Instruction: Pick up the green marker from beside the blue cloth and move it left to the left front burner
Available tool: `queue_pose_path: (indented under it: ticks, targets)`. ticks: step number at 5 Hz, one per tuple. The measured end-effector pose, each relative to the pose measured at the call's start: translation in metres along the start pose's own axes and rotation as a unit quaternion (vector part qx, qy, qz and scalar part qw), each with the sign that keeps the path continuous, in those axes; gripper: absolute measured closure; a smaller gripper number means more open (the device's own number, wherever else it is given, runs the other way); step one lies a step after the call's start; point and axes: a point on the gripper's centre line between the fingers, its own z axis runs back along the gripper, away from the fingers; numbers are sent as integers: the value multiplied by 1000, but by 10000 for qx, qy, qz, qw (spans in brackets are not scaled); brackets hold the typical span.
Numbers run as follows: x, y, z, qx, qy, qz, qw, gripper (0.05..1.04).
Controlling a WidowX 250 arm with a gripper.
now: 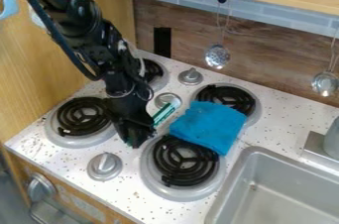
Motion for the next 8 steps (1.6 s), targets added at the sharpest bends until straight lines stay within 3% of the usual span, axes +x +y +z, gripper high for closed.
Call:
queue_pose_path:
  ticks: [1, 4, 8]
  targets:
    - [1, 1, 3, -78, -50, 42, 9999, 726]
    - [6, 44, 14, -21, -248, 658, 9975, 726]
    - [3, 59, -17, 9, 158, 1025, 9946, 688]
